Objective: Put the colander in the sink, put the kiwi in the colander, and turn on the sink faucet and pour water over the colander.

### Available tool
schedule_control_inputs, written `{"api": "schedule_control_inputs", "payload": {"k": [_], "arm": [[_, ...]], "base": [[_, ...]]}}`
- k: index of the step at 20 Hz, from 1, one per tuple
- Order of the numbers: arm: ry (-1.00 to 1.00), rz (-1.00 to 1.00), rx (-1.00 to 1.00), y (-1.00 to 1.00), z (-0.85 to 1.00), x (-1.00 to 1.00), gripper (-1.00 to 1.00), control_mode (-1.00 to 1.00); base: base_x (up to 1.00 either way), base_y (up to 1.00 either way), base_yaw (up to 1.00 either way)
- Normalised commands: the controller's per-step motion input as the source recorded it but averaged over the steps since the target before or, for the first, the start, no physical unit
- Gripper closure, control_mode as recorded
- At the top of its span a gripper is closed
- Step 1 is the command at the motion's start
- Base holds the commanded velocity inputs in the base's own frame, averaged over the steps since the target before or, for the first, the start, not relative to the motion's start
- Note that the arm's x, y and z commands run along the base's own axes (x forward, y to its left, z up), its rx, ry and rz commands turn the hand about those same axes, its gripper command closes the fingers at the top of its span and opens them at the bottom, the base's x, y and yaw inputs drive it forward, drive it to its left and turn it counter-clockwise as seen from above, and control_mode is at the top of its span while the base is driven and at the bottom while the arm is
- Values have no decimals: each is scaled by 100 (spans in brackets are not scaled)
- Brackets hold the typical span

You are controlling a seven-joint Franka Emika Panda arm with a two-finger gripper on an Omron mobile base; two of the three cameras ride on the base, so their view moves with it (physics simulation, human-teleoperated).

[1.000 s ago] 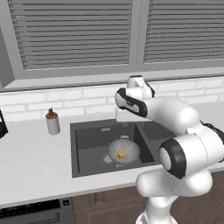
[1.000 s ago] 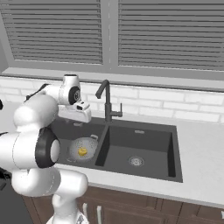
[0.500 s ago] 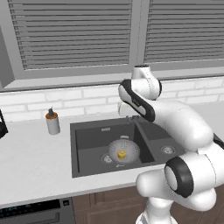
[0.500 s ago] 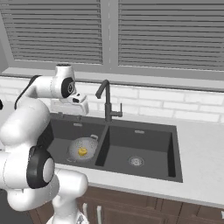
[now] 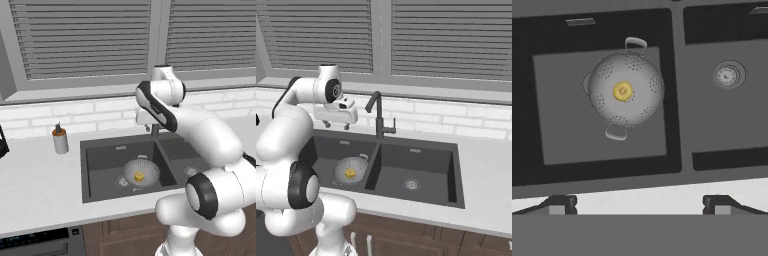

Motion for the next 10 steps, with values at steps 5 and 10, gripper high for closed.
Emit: {"api": "schedule_control_inputs", "payload": {"k": [5,10], "arm": [[0,0,0,-22,14,30,-100,-100],[-1,0,0,-19,30,34,-100,-100]], "base": [[0,0,0],[0,0,0]]}}
